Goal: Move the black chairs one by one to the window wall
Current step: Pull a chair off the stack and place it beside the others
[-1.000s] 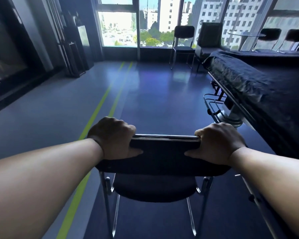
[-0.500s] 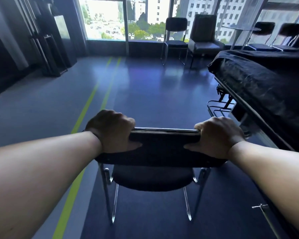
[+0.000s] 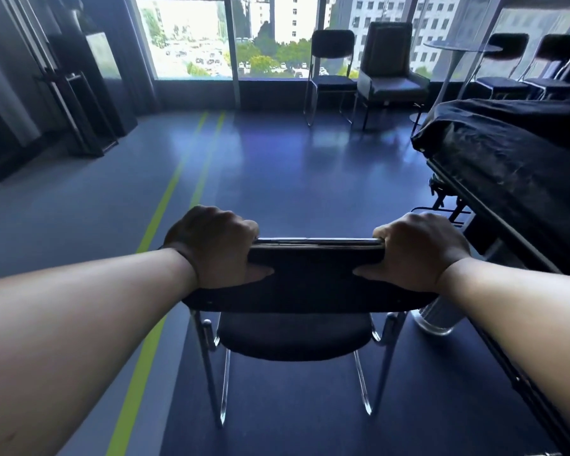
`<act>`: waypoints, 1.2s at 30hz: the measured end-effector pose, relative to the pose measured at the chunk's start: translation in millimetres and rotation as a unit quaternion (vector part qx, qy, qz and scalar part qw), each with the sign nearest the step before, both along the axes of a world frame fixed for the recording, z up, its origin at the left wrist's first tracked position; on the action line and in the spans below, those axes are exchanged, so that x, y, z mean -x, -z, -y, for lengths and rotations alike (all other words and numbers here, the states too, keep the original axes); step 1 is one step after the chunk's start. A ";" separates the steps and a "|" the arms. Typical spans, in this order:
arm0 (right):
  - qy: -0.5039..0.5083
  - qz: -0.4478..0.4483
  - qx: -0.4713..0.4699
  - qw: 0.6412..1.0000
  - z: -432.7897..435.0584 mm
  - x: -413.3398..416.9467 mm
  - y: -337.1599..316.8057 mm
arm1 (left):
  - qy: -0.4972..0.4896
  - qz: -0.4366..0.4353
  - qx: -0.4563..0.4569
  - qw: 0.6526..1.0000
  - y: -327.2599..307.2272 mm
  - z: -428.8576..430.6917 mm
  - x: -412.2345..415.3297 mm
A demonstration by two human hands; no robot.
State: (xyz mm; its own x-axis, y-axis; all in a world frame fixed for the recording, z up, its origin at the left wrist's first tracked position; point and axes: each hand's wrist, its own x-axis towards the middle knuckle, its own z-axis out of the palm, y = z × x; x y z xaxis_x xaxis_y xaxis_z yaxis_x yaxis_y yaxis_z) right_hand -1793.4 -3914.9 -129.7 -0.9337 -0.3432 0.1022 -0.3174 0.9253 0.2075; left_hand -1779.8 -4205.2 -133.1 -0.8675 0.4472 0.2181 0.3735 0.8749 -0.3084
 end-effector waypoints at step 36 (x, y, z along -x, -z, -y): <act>-0.021 0.009 0.001 1.000 27.6 486.1 -6.9 | -0.035 0.001 -0.005 0.999 -2.7 27.0 474.7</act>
State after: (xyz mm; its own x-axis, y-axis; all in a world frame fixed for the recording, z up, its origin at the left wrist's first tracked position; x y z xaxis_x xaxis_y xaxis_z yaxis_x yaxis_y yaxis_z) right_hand -2279.5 -3942.5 -122.8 -0.9204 -0.3815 0.0855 -0.3594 0.9118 0.1987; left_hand -2254.5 -4232.3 -130.4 -0.8971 0.3826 0.2209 0.3113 0.9023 -0.2983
